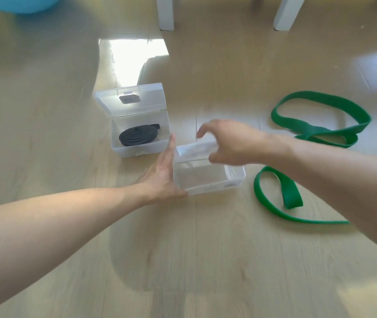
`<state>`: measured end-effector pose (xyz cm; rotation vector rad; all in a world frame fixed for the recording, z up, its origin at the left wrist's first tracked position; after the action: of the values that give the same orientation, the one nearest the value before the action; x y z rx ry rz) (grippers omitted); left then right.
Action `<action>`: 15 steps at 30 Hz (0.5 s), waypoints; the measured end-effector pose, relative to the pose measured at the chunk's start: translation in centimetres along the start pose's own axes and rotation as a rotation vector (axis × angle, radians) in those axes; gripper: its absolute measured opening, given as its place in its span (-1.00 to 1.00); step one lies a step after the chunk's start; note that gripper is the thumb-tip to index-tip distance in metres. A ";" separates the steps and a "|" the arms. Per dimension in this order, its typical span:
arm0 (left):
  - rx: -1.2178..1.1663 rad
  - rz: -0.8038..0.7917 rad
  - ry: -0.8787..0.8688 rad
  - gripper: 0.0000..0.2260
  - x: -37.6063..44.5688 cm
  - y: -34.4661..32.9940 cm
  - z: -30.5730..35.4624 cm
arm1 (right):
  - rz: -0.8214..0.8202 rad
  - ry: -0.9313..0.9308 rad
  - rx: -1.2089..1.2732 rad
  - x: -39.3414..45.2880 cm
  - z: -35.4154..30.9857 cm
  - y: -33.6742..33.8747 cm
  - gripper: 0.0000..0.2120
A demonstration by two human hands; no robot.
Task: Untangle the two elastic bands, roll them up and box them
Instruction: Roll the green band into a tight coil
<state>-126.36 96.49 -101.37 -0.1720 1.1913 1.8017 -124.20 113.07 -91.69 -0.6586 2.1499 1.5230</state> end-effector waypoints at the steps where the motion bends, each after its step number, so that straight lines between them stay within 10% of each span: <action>1: -0.044 0.028 0.012 0.38 0.1 0.4 -0.3 | 0.148 -0.050 0.032 -0.1 1.2 1.8 -0.53; 5: 0.002 0.009 0.038 0.38 0.5 0.6 -0.3 | 0.635 -0.210 -0.021 -0.3 5.4 5.1 -0.75; 15: 0.037 0.041 0.105 0.00 2.7 0.4 1.7 | 0.329 -0.323 0.330 0.1 13.8 -3.4 -0.61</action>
<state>-127.55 99.42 -101.72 -0.2245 1.3094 1.8233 -121.32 125.21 -98.57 0.0522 2.2487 1.2692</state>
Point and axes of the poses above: each hand's wrist, its own x-axis towards the middle knuckle, its own y-axis out of the back of the hand, z = x × y, the point moved 7 cm from there along x, towards the middle knuckle, and after that the axes turned 15 degrees about -z, right-handed, at the moved point
